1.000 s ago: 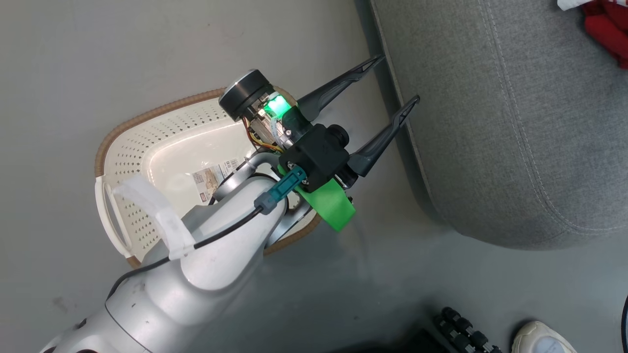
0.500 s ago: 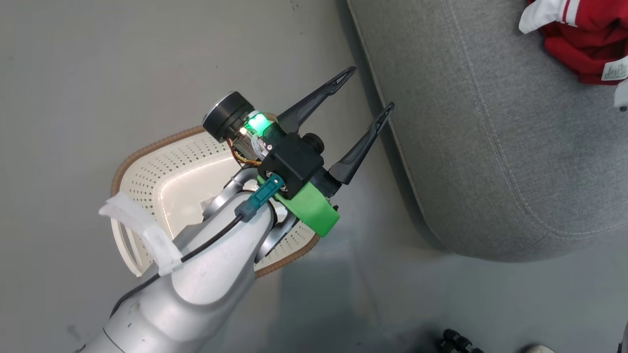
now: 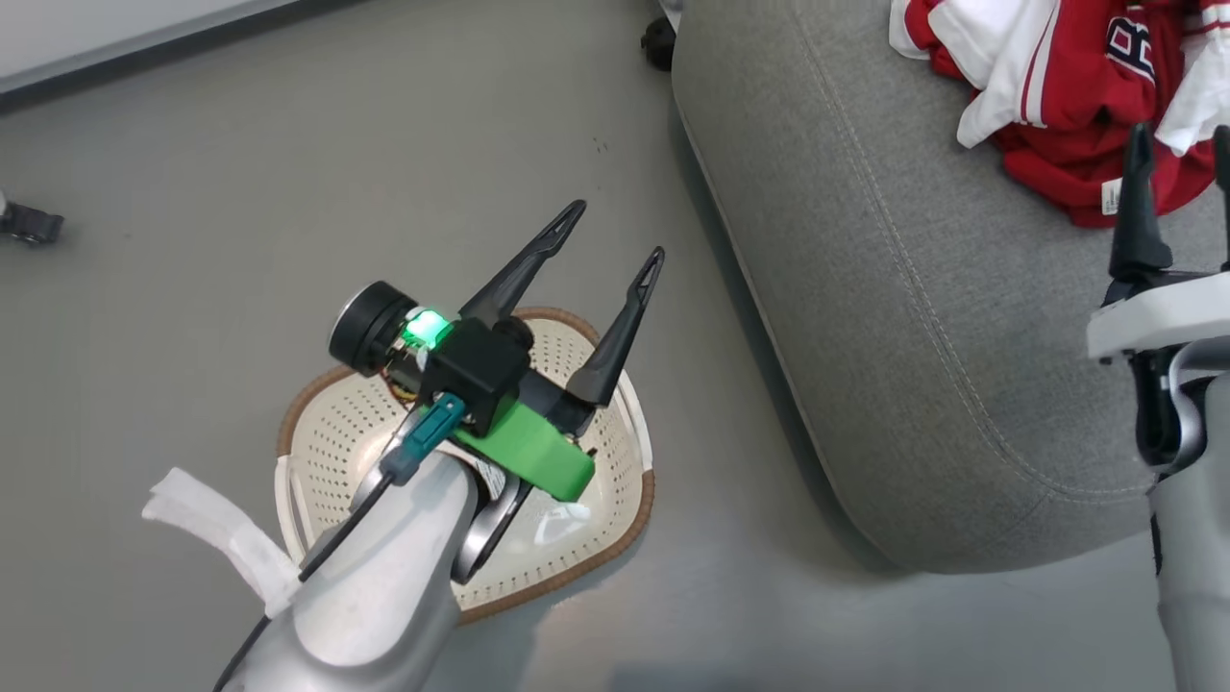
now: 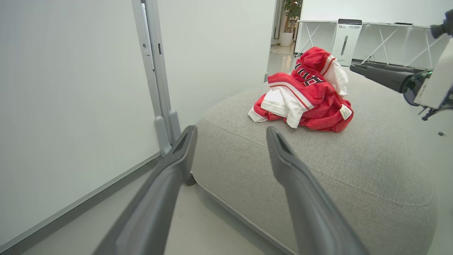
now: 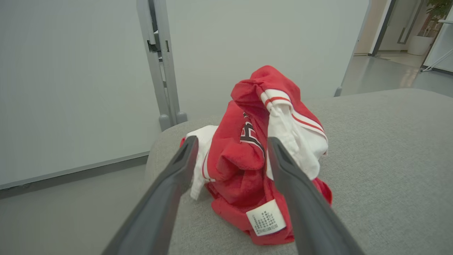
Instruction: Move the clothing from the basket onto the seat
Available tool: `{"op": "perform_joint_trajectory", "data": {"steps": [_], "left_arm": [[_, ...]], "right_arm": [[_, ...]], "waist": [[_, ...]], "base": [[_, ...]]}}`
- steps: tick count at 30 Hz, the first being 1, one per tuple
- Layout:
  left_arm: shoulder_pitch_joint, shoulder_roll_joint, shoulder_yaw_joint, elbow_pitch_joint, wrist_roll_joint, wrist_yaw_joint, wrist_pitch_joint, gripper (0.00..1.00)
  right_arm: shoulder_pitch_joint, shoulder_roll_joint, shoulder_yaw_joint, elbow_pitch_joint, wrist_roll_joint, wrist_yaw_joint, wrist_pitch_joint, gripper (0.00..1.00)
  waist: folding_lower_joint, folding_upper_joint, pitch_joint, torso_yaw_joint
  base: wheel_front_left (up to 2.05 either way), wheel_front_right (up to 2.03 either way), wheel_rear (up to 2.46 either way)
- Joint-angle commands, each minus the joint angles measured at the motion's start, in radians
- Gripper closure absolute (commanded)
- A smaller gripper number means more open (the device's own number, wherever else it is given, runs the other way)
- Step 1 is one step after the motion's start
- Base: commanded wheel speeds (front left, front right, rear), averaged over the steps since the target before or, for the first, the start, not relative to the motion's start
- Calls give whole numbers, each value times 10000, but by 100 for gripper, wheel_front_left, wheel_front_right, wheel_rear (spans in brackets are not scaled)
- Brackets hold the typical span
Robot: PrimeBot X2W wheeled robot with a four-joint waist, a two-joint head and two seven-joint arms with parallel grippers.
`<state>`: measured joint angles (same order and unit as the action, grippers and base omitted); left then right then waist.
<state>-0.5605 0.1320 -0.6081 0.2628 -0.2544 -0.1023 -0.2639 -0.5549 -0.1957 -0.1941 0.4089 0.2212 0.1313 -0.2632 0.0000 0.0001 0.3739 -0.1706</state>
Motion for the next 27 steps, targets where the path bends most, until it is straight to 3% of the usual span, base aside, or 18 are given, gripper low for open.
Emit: {"op": "perform_joint_trajectory", "data": {"steps": [1, 13, 27], "left_arm": [[333, 64, 191, -34, -61, 63, -6, 0], [1914, -102, 2090, -278, -63, 236, -6, 0], [3193, -388, 3914, -444, 312, 70, -6, 0]], "right_arm": [[327, 106, 139, -194, 57, -11, -22, 0], [1833, 854, 1174, -1405, 175, -11, -22, 0], [2968, 1294, 1814, -2070, -49, -11, -22, 0]], "waist": [[0, -1, -587, 369], [0, -1, -1632, 1434], [0, -1, -2456, 2410]], "base": [[0, 0, 0], [0, 0, 0], [0, 0, 0]]}}
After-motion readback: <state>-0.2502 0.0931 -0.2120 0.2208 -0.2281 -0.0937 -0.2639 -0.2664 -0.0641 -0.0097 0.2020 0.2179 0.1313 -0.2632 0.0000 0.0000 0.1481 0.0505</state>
